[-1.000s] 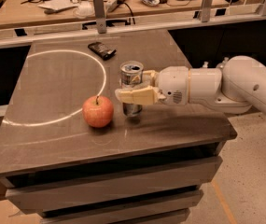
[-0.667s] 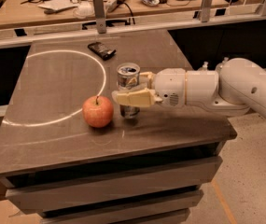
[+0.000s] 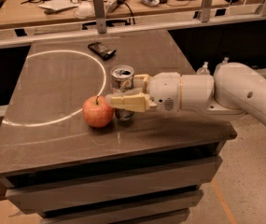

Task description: Move redbull can near apple

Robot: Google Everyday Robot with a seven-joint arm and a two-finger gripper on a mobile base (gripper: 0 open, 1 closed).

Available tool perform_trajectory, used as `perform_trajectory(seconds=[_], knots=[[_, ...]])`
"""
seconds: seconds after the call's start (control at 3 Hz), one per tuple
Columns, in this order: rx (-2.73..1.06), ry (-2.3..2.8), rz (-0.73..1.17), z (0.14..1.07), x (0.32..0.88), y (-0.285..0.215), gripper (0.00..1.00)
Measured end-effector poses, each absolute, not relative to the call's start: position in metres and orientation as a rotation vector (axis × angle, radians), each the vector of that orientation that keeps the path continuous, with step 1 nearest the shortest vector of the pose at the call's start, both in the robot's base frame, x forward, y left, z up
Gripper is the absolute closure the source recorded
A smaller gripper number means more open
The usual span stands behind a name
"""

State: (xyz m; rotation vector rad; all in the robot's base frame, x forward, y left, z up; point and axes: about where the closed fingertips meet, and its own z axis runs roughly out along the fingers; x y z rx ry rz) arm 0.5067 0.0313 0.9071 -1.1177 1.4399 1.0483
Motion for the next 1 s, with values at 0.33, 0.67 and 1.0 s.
perform_trajectory(seconds=[0.33,0.67,1.0], knots=[[-1.129,1.425,1.068,0.902,0.499,0.039,0.0],[-1.129,1.425,1.068,0.902,0.499,0.039,0.0],[-1.131,1.485,0.96,0.907,0.51,0.004,0.0]])
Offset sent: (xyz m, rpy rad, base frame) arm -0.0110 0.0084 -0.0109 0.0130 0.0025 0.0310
